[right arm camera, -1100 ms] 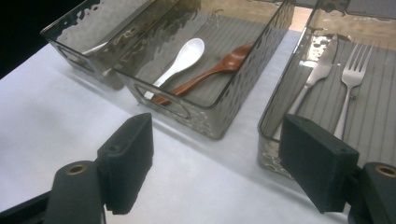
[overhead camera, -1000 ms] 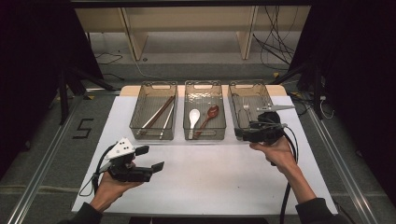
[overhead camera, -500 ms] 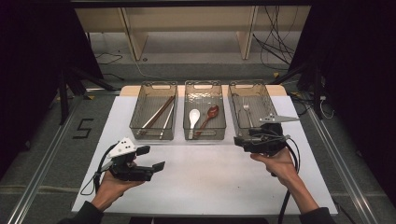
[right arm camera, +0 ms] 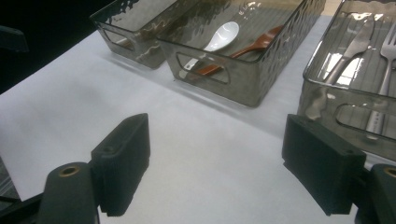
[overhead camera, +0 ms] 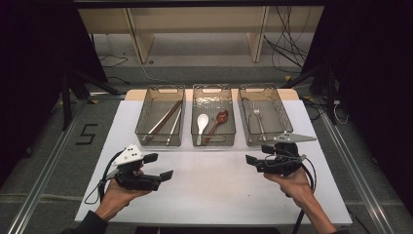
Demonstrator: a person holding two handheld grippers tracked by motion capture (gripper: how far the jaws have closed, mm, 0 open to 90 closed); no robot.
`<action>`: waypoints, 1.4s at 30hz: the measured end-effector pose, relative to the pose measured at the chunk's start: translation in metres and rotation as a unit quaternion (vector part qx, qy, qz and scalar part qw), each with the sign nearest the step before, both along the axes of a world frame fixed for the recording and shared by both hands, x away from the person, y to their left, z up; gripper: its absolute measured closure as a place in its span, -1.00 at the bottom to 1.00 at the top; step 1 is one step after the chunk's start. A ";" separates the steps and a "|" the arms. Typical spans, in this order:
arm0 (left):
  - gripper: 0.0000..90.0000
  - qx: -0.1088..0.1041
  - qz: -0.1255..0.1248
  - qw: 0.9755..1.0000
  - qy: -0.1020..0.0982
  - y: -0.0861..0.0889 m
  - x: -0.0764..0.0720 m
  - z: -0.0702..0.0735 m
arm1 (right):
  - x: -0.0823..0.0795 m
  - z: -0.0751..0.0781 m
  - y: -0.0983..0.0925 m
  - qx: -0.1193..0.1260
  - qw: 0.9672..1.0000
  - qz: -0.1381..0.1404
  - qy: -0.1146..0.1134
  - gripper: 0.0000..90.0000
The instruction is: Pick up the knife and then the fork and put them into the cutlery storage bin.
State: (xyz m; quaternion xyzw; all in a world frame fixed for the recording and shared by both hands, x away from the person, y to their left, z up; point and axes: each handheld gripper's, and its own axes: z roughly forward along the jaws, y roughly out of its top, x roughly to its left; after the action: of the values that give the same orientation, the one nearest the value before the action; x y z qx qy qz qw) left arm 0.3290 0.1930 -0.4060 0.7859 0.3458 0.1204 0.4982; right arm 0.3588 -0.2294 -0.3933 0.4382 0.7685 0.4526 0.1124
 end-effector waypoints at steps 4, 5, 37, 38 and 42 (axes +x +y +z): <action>-0.65 -0.002 -0.002 1.000 0.002 -0.001 0.000 0.000 | -0.007 -0.002 0.001 0.003 1.000 0.004 -0.007 -0.47; -0.65 -0.002 -0.002 1.000 0.002 -0.001 0.000 0.000 | -0.008 -0.003 0.001 0.005 1.000 0.007 -0.013 -0.47; -0.65 -0.004 -0.004 1.000 0.009 -0.001 -0.001 -0.002 | -0.044 -0.020 -0.012 0.012 0.999 -0.001 -0.037 -0.51; -0.65 -0.003 -0.004 1.000 0.009 -0.001 -0.001 -0.002 | -0.045 -0.019 -0.012 0.012 0.999 -0.001 -0.038 -0.51; -0.65 -0.004 -0.004 1.000 0.009 -0.001 -0.001 -0.001 | -0.045 -0.019 -0.013 0.013 0.999 -0.003 -0.043 -0.51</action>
State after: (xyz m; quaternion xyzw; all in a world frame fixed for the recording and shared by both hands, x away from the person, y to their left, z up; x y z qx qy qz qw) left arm 0.3277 0.1919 -0.4073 0.7866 0.3477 0.1102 0.4983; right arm 0.3134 -0.2423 -0.4118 0.4216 0.7558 0.4807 0.1411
